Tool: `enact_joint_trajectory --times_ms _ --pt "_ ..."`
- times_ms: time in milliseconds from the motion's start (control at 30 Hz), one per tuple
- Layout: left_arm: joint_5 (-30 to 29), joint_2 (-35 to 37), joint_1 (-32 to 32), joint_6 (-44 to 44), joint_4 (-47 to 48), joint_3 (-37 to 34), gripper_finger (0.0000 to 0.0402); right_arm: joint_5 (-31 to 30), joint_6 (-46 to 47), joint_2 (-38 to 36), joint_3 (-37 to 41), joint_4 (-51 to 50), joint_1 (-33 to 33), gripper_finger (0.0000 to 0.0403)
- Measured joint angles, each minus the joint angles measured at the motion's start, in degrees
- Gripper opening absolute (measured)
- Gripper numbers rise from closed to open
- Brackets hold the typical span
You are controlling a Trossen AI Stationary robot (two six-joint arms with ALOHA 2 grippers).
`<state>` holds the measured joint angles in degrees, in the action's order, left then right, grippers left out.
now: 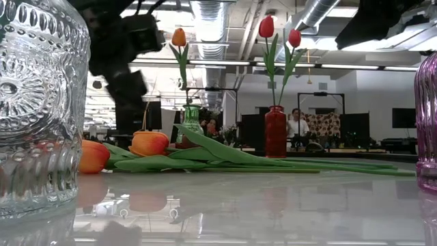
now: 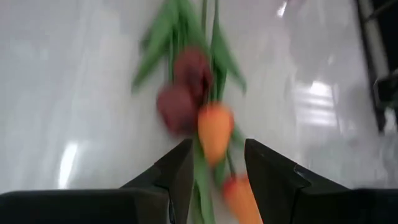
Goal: Sort flowers into vase by color
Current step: Put the red flower into the red vase
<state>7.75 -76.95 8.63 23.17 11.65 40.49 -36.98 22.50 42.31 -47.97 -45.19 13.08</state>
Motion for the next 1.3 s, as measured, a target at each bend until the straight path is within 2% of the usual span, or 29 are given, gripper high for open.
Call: enact_joint_trajectory --times_ms 167,267,567,767,1067,1300 --pt "-0.4 0.0 3.5 5.1 7.7 0.2 0.0132 2.9 0.0 0.6 0.0 0.1 0.0 0.0195" --pt "-2.8 0.0 5.7 6.7 9.6 0.2 0.0132 3.5 0.0 1.2 0.0 0.2 0.0 0.0195" --pt "-10.6 0.0 9.7 3.4 10.1 0.2 0.0132 4.1 0.1 2.0 0.0 0.5 0.0 0.0195" --pt "-10.8 -1.3 9.7 3.5 10.4 0.3 0.0132 4.1 0.1 2.0 0.0 0.6 0.0 0.0195" --pt "-9.5 -11.0 9.7 3.7 10.0 0.4 0.0132 4.1 0.0 2.0 0.0 0.6 0.0 0.0195" --pt "-10.0 -11.5 9.7 4.1 9.9 0.5 0.0117 4.1 0.0 2.0 0.0 0.7 0.0 0.0195"
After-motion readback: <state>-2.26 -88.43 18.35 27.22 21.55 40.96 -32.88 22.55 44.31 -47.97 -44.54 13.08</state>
